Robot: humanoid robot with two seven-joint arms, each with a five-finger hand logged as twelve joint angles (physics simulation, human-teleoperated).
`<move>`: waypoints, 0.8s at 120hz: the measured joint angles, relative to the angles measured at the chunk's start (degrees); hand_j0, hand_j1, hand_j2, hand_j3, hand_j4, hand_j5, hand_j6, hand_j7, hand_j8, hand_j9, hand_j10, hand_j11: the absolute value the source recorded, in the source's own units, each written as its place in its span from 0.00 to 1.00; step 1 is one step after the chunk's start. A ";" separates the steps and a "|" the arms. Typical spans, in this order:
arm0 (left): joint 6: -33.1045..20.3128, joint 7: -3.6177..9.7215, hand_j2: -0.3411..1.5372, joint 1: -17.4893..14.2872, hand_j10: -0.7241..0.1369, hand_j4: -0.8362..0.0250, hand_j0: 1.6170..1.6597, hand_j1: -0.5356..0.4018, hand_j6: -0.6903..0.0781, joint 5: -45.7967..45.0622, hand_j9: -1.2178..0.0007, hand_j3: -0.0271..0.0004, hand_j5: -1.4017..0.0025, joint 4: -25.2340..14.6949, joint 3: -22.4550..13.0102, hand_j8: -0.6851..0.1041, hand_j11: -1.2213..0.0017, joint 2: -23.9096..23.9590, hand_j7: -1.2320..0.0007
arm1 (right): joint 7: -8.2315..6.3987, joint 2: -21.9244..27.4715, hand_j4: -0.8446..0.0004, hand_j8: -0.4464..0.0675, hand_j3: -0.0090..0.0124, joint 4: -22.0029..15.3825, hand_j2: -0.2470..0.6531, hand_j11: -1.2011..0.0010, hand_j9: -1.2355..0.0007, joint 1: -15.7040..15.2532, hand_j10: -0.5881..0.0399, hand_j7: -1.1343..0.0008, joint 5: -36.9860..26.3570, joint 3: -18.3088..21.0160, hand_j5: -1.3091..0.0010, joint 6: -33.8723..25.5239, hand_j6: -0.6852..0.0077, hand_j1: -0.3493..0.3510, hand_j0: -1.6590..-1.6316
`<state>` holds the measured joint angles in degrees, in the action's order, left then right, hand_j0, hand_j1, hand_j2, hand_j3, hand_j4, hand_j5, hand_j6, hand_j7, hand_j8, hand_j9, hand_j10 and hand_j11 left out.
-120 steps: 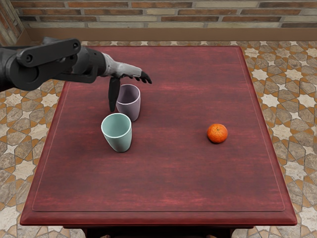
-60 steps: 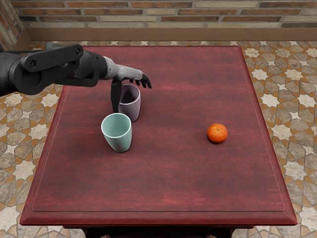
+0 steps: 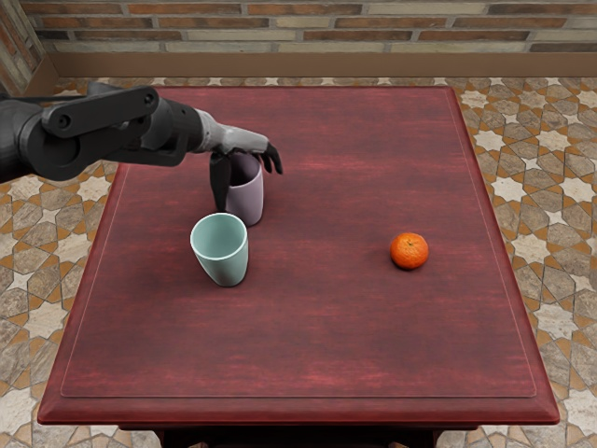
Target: Pick up cup and place in cup with left hand
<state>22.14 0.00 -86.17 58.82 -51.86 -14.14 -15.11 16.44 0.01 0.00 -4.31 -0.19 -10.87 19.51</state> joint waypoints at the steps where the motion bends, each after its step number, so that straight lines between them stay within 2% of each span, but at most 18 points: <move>1: 0.00 0.00 0.23 -0.02 0.53 0.66 0.96 0.55 0.55 -0.01 0.71 0.99 0.75 0.00 -0.01 0.52 0.71 -0.04 0.71 | 0.00 0.00 1.00 0.88 0.42 0.00 0.27 1.00 1.00 0.00 0.94 1.00 0.00 0.00 1.00 0.00 1.00 0.00 0.04; 25: 0.07 0.06 0.22 -0.84 0.50 0.63 0.96 0.56 0.52 -0.24 0.69 0.99 0.73 -0.32 -0.09 0.50 0.69 -0.36 0.69 | 0.00 0.00 1.00 0.88 0.42 0.00 0.27 1.00 1.00 0.00 0.94 1.00 0.00 0.00 1.00 0.00 1.00 0.00 0.04; 50: 0.14 0.09 0.25 -0.76 0.45 0.58 0.96 0.43 0.46 -0.37 0.64 0.99 0.68 -0.42 -0.14 0.44 0.64 -0.16 0.64 | 0.00 0.00 1.00 0.88 0.42 0.00 0.27 1.00 1.00 0.00 0.94 1.00 0.00 0.00 1.00 -0.02 1.00 0.00 0.04; 52: 0.15 0.09 0.24 -0.76 0.44 0.58 0.96 0.40 0.50 -0.38 0.63 0.99 0.68 -0.43 -0.13 0.44 0.63 -0.18 0.64 | 0.00 0.00 1.00 0.88 0.42 0.00 0.27 1.00 1.00 0.00 0.94 1.00 0.00 0.00 1.00 -0.02 1.00 0.00 0.04; 54: 0.13 0.10 0.26 -0.76 0.44 0.57 0.98 0.39 0.50 -0.39 0.63 0.99 0.67 -0.43 -0.13 0.44 0.63 -0.18 0.63 | 0.00 0.00 1.00 0.88 0.42 0.00 0.27 1.00 1.00 0.00 0.94 1.00 0.00 0.00 1.00 -0.02 1.00 0.00 0.04; 55: 0.13 0.10 0.31 -0.75 0.43 0.57 0.96 0.42 0.49 -0.40 0.63 0.99 0.67 -0.43 -0.14 0.44 0.63 -0.18 0.63 | 0.00 0.00 1.00 0.88 0.42 0.00 0.27 1.00 1.00 0.00 0.94 1.00 0.00 0.00 1.00 -0.01 1.00 0.00 0.04; 56: 0.13 0.10 0.30 -0.76 0.43 0.57 0.95 0.48 0.49 -0.40 0.62 0.99 0.67 -0.42 -0.13 0.42 0.63 -0.19 0.63 | 0.00 0.00 1.00 0.88 0.42 0.00 0.27 1.00 1.00 0.00 0.94 1.00 0.00 0.00 1.00 -0.01 1.00 0.00 0.04; 79: 0.14 0.09 0.25 -0.92 0.40 0.53 0.95 0.47 0.42 -0.68 0.59 0.99 0.64 -0.50 -0.05 0.43 0.59 -0.44 0.59 | 0.00 0.00 1.00 0.88 0.42 0.00 0.27 1.00 1.00 0.00 0.94 1.00 0.00 0.00 1.00 -0.01 1.00 0.00 0.04; 96: 0.19 0.09 0.24 -2.05 0.38 0.52 0.95 0.47 0.41 -0.88 0.58 0.99 0.63 -1.32 0.02 0.42 0.58 -1.09 0.58 | 0.00 0.00 1.00 0.88 0.42 0.00 0.27 1.00 1.00 0.00 0.94 1.00 0.00 0.00 1.00 0.00 1.00 0.00 0.04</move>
<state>22.33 0.09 -88.22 57.94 -53.18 -14.12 -16.19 16.44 0.01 0.00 -4.31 -0.19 -10.87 19.50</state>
